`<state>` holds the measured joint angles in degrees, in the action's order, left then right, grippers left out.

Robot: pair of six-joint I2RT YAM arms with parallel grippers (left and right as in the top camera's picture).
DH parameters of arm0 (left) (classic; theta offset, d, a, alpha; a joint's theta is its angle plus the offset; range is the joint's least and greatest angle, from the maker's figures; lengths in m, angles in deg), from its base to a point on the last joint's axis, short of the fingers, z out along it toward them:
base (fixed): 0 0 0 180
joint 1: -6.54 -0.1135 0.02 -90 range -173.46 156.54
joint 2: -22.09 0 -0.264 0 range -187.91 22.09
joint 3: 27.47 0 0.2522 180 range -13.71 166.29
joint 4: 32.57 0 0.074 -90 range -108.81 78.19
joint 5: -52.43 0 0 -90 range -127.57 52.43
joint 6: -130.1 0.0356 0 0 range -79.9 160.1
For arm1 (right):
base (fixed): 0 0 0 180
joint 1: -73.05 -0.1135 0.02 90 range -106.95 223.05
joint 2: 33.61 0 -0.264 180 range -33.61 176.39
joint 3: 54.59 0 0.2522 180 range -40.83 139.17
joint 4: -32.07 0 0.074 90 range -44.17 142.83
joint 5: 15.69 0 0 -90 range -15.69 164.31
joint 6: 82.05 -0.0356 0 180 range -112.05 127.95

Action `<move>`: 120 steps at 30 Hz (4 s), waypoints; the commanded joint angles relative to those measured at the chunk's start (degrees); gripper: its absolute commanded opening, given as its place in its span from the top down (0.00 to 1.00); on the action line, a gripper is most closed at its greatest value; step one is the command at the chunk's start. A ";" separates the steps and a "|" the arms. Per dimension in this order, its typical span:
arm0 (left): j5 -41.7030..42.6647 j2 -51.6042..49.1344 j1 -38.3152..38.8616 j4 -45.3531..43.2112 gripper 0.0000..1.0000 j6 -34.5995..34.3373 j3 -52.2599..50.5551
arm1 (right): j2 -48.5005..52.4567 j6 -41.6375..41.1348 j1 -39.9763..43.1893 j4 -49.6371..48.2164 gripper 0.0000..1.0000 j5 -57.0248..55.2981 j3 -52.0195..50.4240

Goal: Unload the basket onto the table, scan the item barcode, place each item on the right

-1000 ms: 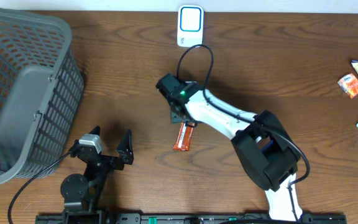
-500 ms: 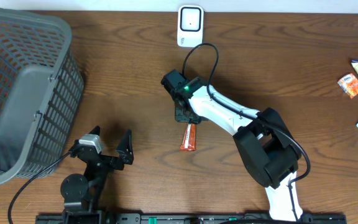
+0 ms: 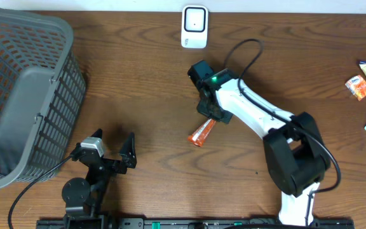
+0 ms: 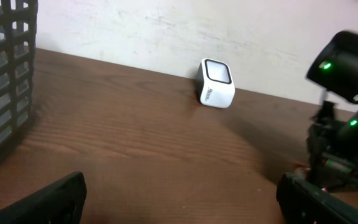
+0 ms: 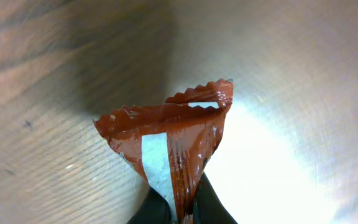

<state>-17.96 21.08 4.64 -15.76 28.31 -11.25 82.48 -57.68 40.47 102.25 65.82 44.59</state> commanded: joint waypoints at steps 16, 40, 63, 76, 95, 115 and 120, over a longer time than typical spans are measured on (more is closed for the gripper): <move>0.92 -0.02 -0.28 0.70 0.02 0.13 -1.60 | -4.13 -33.16 2.23 1.49 0.32 8.90 -0.98; 0.92 -0.02 -0.28 0.70 0.02 0.13 -1.60 | -4.94 111.86 11.13 -2.40 0.28 31.85 -1.92; 0.92 -0.02 -0.28 0.70 0.02 0.13 -1.60 | 3.19 79.21 20.33 -4.04 0.01 45.40 -1.97; 0.92 -0.02 -0.28 0.70 0.02 0.13 -1.60 | 18.75 85.22 17.18 2.21 0.02 45.51 -1.97; 0.92 -0.02 -0.28 0.70 0.02 0.13 -1.60 | 27.91 85.96 16.72 5.42 0.99 32.92 0.09; 0.92 -0.02 -0.28 0.70 0.02 0.13 -1.60 | 8.33 110.07 22.25 21.75 0.61 47.87 6.67; 0.92 -0.02 -0.28 0.70 0.02 0.13 -1.60 | 7.61 109.87 20.11 21.66 0.55 47.21 6.67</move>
<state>-17.96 21.08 4.64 -15.76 28.31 -11.25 90.00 48.70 62.07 124.02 113.75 51.35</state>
